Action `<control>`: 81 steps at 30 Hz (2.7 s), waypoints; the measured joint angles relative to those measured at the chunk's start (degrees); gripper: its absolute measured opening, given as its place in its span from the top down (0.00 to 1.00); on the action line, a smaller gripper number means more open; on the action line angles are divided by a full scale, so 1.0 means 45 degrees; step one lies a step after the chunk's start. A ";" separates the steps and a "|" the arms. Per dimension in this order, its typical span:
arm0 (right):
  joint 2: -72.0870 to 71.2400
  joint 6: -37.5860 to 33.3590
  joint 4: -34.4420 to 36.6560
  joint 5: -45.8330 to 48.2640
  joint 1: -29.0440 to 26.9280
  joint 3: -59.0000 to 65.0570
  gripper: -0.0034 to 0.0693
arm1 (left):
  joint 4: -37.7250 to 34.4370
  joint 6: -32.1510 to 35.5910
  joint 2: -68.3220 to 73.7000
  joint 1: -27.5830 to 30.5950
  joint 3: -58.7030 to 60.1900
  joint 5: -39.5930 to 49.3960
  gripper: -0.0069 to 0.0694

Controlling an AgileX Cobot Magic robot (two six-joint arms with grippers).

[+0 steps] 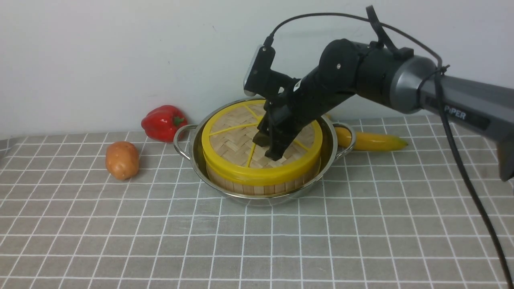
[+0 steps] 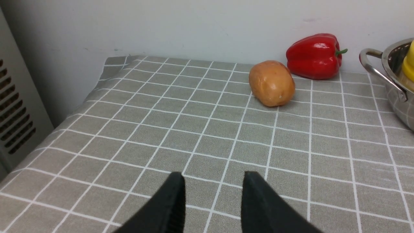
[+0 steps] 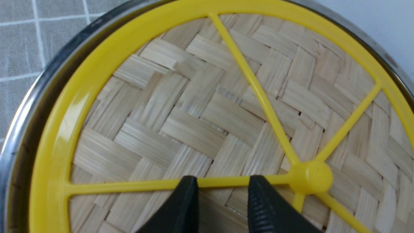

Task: Place the steamer in the pot on the grey tablecloth, and put the lid on the steamer.
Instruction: 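Place the bamboo steamer lid onto the steamer basket in the pot with the right gripper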

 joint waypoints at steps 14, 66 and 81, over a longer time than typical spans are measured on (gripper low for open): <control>0.0000 -0.1374 0.1177 0.0001 0.0017 0.0000 0.61 | 0.0000 0.0000 0.0000 0.0000 0.0000 0.0000 0.59; 0.0079 0.0303 -0.0707 -0.1109 0.0017 0.0011 0.61 | 0.0000 -0.0011 0.0000 0.0000 0.0000 0.0000 0.59; -0.1969 0.1008 -0.1451 -0.0701 0.0017 0.0011 0.64 | 0.0000 -0.0001 0.0000 0.0000 0.0000 0.0000 0.59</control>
